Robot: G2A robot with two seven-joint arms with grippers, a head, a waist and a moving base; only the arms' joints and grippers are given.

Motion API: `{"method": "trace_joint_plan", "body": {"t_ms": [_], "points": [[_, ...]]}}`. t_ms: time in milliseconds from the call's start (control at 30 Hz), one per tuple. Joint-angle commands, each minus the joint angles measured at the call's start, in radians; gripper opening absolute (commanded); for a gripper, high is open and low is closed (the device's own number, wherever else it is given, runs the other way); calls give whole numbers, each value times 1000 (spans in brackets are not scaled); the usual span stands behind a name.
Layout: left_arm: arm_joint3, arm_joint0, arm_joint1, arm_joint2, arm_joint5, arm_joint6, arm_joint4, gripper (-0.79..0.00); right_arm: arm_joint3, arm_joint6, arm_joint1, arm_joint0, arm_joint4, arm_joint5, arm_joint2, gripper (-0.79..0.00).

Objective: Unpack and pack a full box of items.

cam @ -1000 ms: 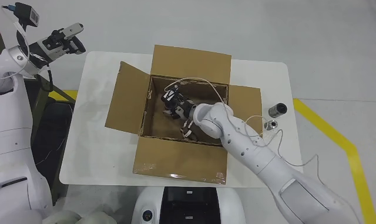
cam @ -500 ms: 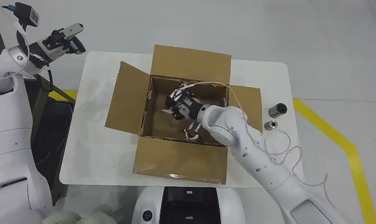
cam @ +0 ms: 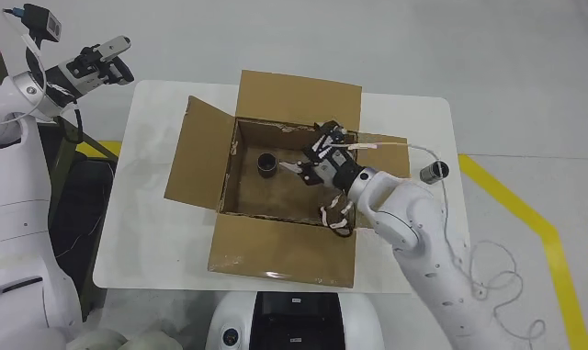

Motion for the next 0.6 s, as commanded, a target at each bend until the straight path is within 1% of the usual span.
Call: {"method": "trace_joint_plan", "body": {"t_ms": [0, 300, 567], "points": [[0, 0, 0, 0, 0, 0, 0, 0, -31, -1, 8, -35, -9, -1, 37, -49], [0, 0, 0, 0, 0, 0, 0, 0, -147, -30, 38, -196, -3, 19, 225, -31], [0, 0, 0, 0, 0, 0, 0, 0, -183, -71, 55, -346, 25, 78, 395, -28]]}}
